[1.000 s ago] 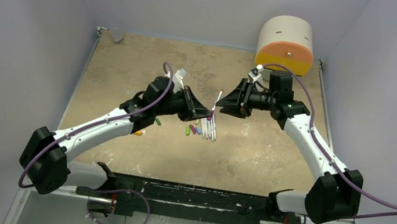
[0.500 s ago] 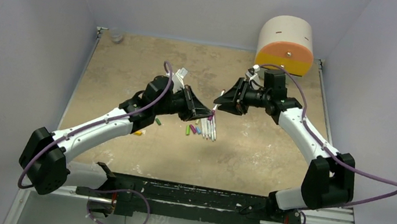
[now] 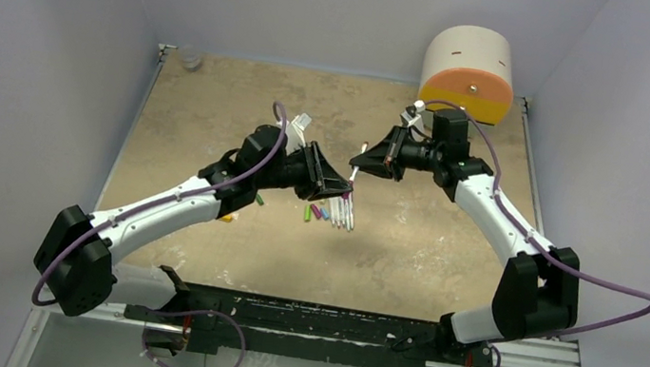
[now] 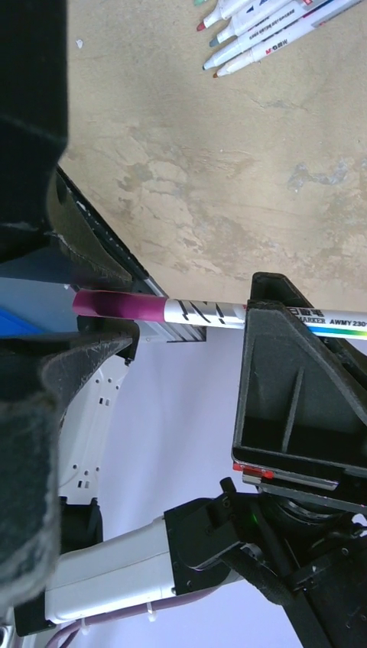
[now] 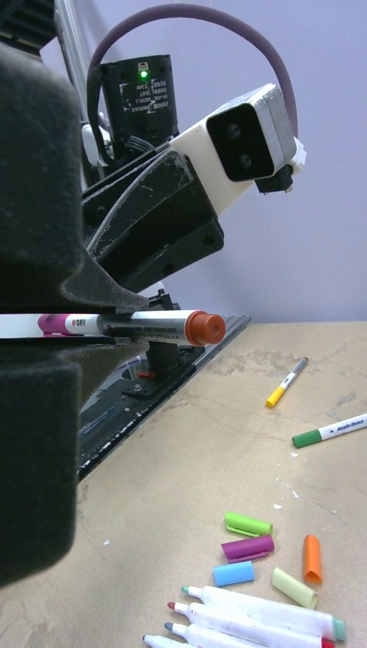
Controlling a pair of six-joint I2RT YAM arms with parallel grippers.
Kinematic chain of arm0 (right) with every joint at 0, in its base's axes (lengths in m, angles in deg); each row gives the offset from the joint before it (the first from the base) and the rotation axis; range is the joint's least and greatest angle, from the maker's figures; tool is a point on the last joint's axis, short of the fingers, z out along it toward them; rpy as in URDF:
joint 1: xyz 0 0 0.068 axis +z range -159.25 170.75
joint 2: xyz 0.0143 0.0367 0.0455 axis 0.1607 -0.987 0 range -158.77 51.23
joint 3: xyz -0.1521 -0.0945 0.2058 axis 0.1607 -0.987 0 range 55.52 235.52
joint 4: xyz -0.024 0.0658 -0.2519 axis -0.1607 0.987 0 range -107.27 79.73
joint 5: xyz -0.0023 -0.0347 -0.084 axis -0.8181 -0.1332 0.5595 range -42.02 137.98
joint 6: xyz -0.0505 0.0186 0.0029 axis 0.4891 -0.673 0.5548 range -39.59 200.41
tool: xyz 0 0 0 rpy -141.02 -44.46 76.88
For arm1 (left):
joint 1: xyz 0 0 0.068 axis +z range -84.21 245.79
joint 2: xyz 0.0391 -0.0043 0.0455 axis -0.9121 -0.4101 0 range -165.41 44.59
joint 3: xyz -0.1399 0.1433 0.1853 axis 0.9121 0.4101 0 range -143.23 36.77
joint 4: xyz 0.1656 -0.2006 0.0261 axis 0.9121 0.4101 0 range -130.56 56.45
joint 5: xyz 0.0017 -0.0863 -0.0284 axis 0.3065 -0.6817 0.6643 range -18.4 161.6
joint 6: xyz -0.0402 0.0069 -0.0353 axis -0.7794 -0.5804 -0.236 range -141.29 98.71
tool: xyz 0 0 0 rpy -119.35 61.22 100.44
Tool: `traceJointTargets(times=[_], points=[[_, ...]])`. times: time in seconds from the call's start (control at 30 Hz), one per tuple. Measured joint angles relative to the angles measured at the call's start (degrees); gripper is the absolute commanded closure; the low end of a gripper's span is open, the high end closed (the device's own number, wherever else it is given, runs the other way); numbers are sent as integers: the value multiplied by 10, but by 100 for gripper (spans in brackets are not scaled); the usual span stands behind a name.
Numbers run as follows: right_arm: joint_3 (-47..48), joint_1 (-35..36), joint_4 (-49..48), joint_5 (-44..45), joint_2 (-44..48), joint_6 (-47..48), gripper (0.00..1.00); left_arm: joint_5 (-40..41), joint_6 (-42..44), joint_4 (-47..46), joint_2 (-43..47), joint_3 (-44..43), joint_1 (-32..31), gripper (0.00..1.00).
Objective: Open the pen caps
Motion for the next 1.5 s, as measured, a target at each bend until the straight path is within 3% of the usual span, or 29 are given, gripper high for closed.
traceJointTargets(times=[0.27,0.4,0.67,0.93,1.2,1.33,1.5], points=[[0,0,-17,0,0,-4,100,-22,-4,-28,-25,0,0,74],[0,0,-18,0,0,-3,100,-28,-6,-35,-34,0,0,100],[-3,-2,-16,-12,-3,-6,100,-41,1,-44,-38,-5,-7,100],[18,-14,23,-77,-35,4,100,-14,15,22,-1,-9,-32,100],[84,-106,20,-42,-97,25,100,-55,17,131,144,3,-119,100],[115,-102,40,-23,-119,52,100,-43,22,176,176,3,-121,100],[185,-75,151,67,-140,176,100,18,37,243,175,10,-121,100]])
